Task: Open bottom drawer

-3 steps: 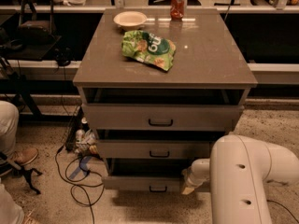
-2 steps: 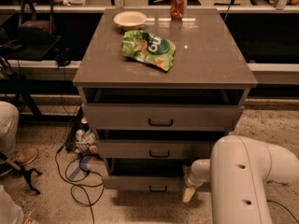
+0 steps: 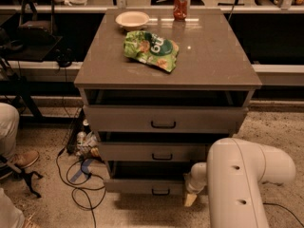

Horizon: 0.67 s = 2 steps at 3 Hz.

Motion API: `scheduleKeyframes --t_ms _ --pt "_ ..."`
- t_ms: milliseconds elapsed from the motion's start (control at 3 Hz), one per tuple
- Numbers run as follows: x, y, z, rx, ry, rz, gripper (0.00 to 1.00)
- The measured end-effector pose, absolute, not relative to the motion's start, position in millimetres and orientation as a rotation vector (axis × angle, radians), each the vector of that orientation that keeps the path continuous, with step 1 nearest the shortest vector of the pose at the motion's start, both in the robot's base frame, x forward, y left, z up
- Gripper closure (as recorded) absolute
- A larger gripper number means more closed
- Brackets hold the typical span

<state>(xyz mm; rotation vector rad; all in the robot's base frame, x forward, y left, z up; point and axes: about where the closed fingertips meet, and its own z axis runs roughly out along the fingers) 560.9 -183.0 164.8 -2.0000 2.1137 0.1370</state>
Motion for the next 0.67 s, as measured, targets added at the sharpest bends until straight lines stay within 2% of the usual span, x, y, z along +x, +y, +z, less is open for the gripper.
scheduleKeyframes --t_ms 667 --pt "532.9 -201.2 158.2 -2.025 2.174 0.148 0.64"
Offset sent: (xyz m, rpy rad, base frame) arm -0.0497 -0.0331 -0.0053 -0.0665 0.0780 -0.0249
